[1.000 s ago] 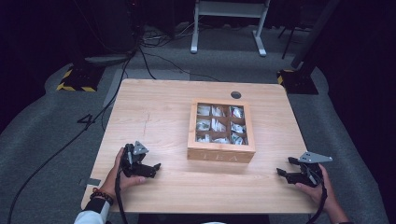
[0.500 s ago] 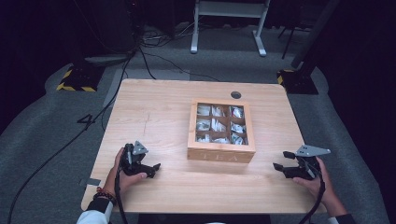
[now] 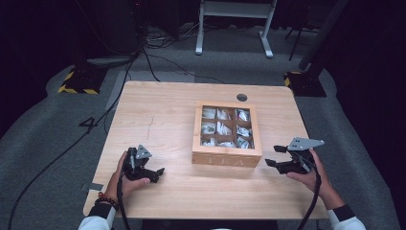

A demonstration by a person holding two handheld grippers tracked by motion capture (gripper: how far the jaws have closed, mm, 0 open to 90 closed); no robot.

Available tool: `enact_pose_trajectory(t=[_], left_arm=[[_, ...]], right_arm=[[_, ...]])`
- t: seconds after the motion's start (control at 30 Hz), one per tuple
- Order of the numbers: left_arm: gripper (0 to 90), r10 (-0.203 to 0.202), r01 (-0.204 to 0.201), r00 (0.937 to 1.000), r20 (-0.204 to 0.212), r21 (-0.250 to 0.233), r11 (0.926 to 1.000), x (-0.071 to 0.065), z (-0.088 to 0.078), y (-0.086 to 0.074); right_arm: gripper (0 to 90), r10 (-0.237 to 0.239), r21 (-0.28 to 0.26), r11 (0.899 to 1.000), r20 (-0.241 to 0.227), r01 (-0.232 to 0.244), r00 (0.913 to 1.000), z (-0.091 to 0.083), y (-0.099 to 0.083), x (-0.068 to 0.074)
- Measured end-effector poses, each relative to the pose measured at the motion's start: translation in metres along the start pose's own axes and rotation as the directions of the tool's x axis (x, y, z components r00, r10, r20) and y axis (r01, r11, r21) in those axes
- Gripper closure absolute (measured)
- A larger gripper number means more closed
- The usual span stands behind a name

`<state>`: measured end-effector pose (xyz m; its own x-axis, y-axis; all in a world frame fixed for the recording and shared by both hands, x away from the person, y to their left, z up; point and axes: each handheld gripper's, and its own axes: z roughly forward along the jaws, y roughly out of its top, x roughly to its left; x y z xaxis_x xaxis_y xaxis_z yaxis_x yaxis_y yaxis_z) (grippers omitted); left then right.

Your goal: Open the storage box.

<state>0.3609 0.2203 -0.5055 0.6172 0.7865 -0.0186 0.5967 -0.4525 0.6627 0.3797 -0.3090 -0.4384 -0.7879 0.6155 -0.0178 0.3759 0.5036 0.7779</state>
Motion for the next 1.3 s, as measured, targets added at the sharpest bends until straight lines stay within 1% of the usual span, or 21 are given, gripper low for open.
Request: enact_pose_trajectory(t=[0.13,0.23,0.3,0.33,0.43,0.5,0.57,0.67,0.73,0.77,1.1,1.17,1.27,1.3], left_arm=[[0.6,0.0,0.0,1.0,0.0,-0.002,1.0,0.0,0.0,0.0],[0.5,0.0,0.0,1.0,0.0,-0.002,1.0,0.0,0.0,0.0],[0.6,0.0,0.0,1.0,0.0,0.0,1.0,0.0,0.0,0.0],[0.6,-0.001,0.001,1.0,0.0,0.001,1.0,0.0,0.0,0.0],[0.5,-0.001,0.001,1.0,0.0,0.001,1.0,0.0,0.0,0.0],[0.6,-0.001,0.001,1.0,-0.001,-0.002,1.0,0.0,0.0,0.0],[0.6,0.0,0.0,1.0,0.0,0.0,1.0,0.0,0.0,0.0],[0.6,0.0,0.0,1.0,0.0,0.0,1.0,0.0,0.0,0.0],[0.5,0.0,0.0,1.0,0.0,0.0,1.0,0.0,0.0,0.0],[0.5,0.0,0.0,1.0,-0.001,0.0,1.0,0.0,0.0,0.0],[0.6,-0.003,0.003,1.0,-0.002,0.002,1.0,0.0,0.0,0.0],[0.6,-0.007,0.007,0.9999,-0.01,0.005,1.0,-0.001,-0.001,0.0],[0.6,-0.007,0.007,0.9999,-0.009,0.014,0.9999,-0.001,-0.001,0.0],[0.7,-0.016,0.016,0.9998,-0.013,0.013,0.9998,-0.002,-0.001,0.001]], right_arm=[[31.7,-0.023,0.006,1.0,-0.018,0.023,0.9996,0.008,0.008,0.007],[32.6,-0.029,0.01,1.0,-0.025,0.029,0.9993,0.012,0.011,0.01],[33.2,-0.033,0.019,0.999,-0.016,0.033,0.9993,0.015,0.013,0.012],[34.0,-0.032,0.022,0.999,-0.009,0.032,0.9995,0.017,0.014,0.012],[34.3,-0.027,0.031,0.999,-0.014,0.027,0.9995,0.02,0.015,0.011],[36.0,-0.027,0.039,0.999,-0.007,0.027,0.9996,0.023,0.015,0.011],[36.8,-0.023,0.036,0.999,-0.028,0.023,0.9994,0.027,0.014,0.009],[37.3,-0.025,0.033,0.999,-0.031,0.026,0.9992,0.027,0.014,0.009],[38.5,-0.01,0.019,1.0,-0.032,0.011,0.9994,0.027,0.015,0.009],[38.6,-0.012,0.014,1.0,-0.031,0.012,0.9995,0.026,0.015,0.01],[40.8,-0.006,0.005,1.0,-0.029,0.006,0.9996,0.027,0.017,0.014],[40.8,0.004,0.005,1.0,-0.033,-0.004,0.9995,0.028,0.018,0.014],[40.6,0.01,0.004,1.0,-0.039,-0.01,0.9992,0.028,0.019,0.013],[40.6,0.016,-0.002,1.0,-0.044,-0.016,0.9989,0.027,0.019,0.013]])
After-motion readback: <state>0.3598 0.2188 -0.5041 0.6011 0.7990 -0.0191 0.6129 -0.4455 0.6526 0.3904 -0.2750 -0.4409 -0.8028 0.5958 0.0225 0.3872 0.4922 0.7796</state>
